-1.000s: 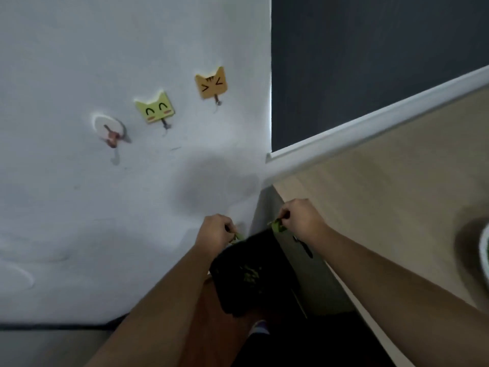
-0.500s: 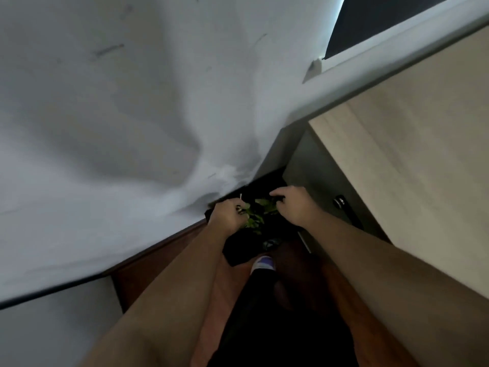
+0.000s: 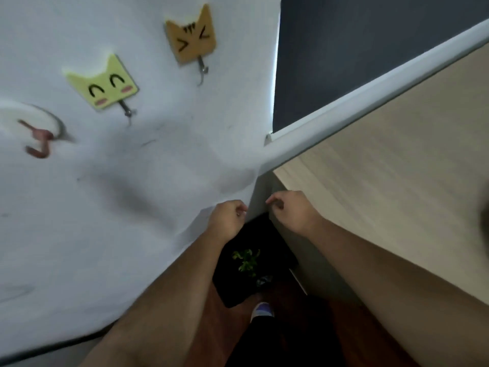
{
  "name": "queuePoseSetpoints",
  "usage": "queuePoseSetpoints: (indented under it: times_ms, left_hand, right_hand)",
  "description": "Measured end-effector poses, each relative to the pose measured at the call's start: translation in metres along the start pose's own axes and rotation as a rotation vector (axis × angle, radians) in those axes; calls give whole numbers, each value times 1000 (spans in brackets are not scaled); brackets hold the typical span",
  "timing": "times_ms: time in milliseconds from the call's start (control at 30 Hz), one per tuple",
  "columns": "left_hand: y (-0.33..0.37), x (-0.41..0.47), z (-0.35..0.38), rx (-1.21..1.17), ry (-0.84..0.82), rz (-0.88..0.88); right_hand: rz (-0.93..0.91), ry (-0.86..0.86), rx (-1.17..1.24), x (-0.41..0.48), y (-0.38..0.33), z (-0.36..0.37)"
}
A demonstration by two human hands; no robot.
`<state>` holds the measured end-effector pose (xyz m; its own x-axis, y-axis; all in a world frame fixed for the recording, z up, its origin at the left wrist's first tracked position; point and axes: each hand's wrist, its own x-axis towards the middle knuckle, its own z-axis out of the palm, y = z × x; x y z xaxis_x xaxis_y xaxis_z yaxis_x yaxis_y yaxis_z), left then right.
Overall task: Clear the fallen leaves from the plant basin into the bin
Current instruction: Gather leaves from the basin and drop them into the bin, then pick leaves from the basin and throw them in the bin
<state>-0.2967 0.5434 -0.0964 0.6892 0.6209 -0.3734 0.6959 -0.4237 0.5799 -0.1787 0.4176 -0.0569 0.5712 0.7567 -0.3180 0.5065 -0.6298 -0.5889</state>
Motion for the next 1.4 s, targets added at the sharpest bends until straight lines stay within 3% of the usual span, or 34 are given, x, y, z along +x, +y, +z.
queuePoseSetpoints:
  times_ms: [133,267,600,833,1000,1133,1267,1400]
  left_hand:
    - [85,-14,-14,13,94,175]
    - [183,-38,8,42,86,371]
    - [347,-118,175,401,-245,779]
    - [378,-110,247,817,-403,1075]
    - [386,-85,254,855,-506,1044]
    - [384,-90,262,788,-622,1052]
    - [380,-99,268,669,-702,1069]
    - [394,-72,253,698,-646,1031]
  right_hand:
    - [-7,184,85,-43,13,-69]
    - [59,349,99,-108,65,-140]
    - [466,614,106,-311,263,-197]
    - [641,514,155,-356,313,-164]
    - [601,451,114,-346,322,-155]
    - [680,360,29,-353,342,-170]
    - [835,408,-82,-361,357,-182]
    - [876,483,49,-354,355,-192]
